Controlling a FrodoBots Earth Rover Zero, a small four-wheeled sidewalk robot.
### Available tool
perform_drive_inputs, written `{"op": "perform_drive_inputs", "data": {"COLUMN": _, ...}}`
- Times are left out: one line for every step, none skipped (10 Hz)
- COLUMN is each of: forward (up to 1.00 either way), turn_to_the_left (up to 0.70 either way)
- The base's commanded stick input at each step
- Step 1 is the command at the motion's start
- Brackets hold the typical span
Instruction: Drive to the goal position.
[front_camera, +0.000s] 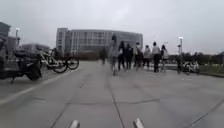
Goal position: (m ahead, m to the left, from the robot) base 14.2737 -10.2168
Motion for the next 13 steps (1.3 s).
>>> {"op": "perform_drive_inputs", "data": {"forward": 0.77, "turn_to_the_left": 0.00}}
{"op": "perform_drive_inputs", "data": {"forward": 0.77, "turn_to_the_left": 0.00}}
{"op": "perform_drive_inputs", "data": {"forward": 0.77, "turn_to_the_left": 0.00}}
{"op": "perform_drive_inputs", "data": {"forward": 0.77, "turn_to_the_left": 0.00}}
{"op": "perform_drive_inputs", "data": {"forward": 0.77, "turn_to_the_left": 0.00}}
{"op": "perform_drive_inputs", "data": {"forward": 0.77, "turn_to_the_left": 0.00}}
{"op": "perform_drive_inputs", "data": {"forward": 0.77, "turn_to_the_left": 0.00}}
{"op": "perform_drive_inputs", "data": {"forward": 0.77, "turn_to_the_left": 0.00}}
{"op": "perform_drive_inputs", "data": {"forward": 0.77, "turn_to_the_left": 0.00}}
{"op": "perform_drive_inputs", "data": {"forward": 0.77, "turn_to_the_left": 0.00}}
{"op": "perform_drive_inputs", "data": {"forward": 0.77, "turn_to_the_left": 0.00}}
{"op": "perform_drive_inputs", "data": {"forward": 0.77, "turn_to_the_left": 0.00}}
{"op": "perform_drive_inputs", "data": {"forward": 0.77, "turn_to_the_left": 0.00}}
